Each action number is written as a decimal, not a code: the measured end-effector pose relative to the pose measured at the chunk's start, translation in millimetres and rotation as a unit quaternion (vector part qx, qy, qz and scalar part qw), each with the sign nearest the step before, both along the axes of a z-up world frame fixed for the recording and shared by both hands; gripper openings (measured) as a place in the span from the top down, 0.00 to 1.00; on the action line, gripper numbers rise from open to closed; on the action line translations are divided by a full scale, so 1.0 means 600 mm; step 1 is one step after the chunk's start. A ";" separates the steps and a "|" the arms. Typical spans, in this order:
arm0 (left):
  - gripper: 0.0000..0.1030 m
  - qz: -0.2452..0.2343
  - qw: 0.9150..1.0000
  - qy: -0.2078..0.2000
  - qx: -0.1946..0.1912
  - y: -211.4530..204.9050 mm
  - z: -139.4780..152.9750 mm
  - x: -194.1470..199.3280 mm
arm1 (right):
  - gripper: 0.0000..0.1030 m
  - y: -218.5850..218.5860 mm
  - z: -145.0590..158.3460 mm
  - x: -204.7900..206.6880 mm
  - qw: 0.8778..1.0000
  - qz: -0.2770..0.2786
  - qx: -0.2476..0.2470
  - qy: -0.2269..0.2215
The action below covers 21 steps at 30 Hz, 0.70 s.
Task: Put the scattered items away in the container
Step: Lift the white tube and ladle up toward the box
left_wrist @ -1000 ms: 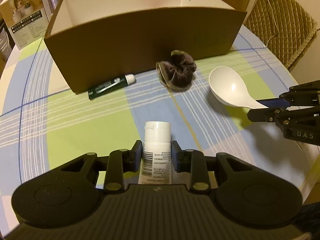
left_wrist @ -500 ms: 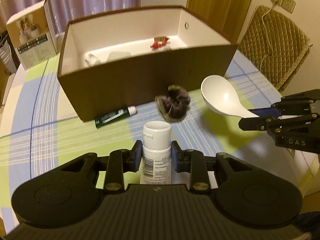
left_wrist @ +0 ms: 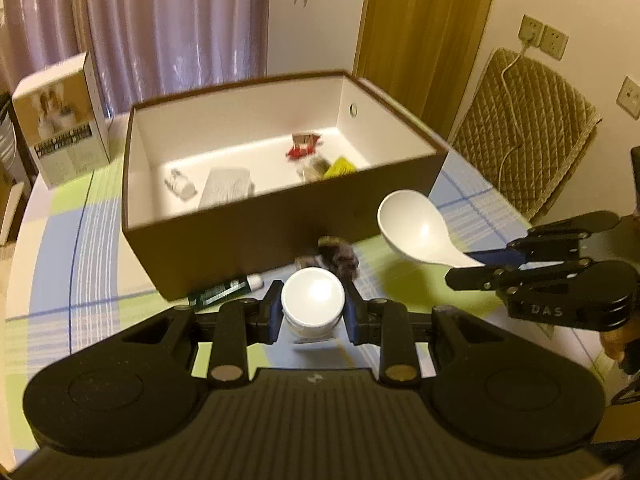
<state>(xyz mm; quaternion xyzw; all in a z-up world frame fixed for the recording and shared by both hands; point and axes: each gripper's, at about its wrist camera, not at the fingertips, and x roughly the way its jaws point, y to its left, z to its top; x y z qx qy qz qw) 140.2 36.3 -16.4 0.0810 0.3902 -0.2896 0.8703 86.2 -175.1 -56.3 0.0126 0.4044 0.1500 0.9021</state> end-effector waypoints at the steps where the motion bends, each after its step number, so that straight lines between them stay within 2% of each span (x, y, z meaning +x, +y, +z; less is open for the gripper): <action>1: 0.76 0.000 1.000 -0.005 -0.003 0.001 0.006 0.000 | 0.80 -0.001 0.003 0.002 1.000 -0.001 0.000 -0.002; 11: 0.76 -0.003 0.998 -0.059 -0.033 0.019 0.078 0.013 | 0.80 -0.005 0.046 0.020 0.999 0.001 -0.002 -0.034; 21: 0.76 0.016 0.993 -0.116 -0.035 0.046 0.134 0.070 | 0.80 -0.008 0.098 0.069 0.997 0.006 0.007 -0.081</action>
